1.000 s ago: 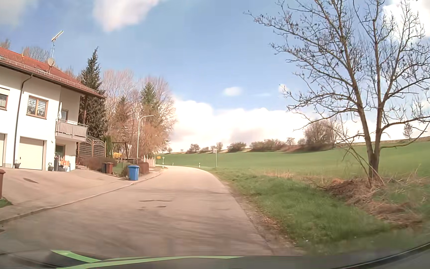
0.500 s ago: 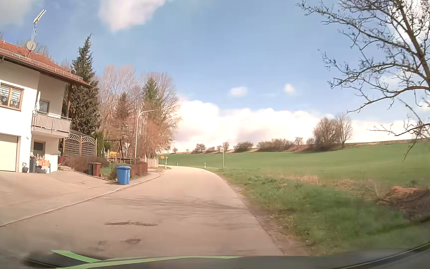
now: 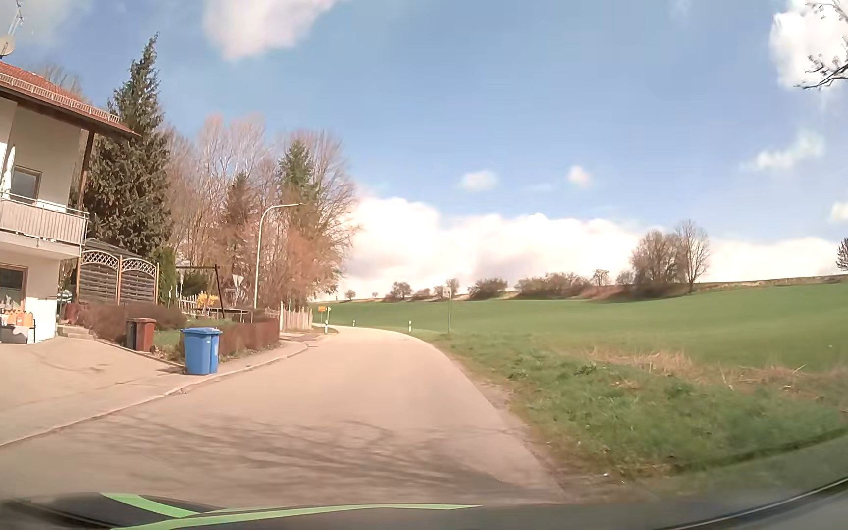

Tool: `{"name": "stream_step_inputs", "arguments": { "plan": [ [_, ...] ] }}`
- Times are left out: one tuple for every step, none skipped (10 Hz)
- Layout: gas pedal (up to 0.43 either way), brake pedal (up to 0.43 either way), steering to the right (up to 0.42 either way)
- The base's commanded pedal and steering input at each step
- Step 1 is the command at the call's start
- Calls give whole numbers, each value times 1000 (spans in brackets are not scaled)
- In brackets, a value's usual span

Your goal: Follow the waypoints while adhering to traffic rules and regulations

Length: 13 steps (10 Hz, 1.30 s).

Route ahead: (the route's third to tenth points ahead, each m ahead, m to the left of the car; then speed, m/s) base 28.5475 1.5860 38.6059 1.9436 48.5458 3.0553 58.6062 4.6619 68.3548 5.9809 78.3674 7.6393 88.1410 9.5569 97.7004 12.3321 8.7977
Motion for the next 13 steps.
{"name": "stream_step_inputs", "arguments": {
  "plan": [
    [280, 0, -9],
    [280, 0, -9],
    [280, 0, -9],
    [287, 0, -9],
    [299, 0, -9],
    [299, 0, -9],
    [299, 0, -9],
    [299, 0, -9],
    [299, 0, -9],
    [299, 0, -9],
    [299, 0, -9],
    [299, 0, -9],
    [299, 0, -9]
  ]
}}
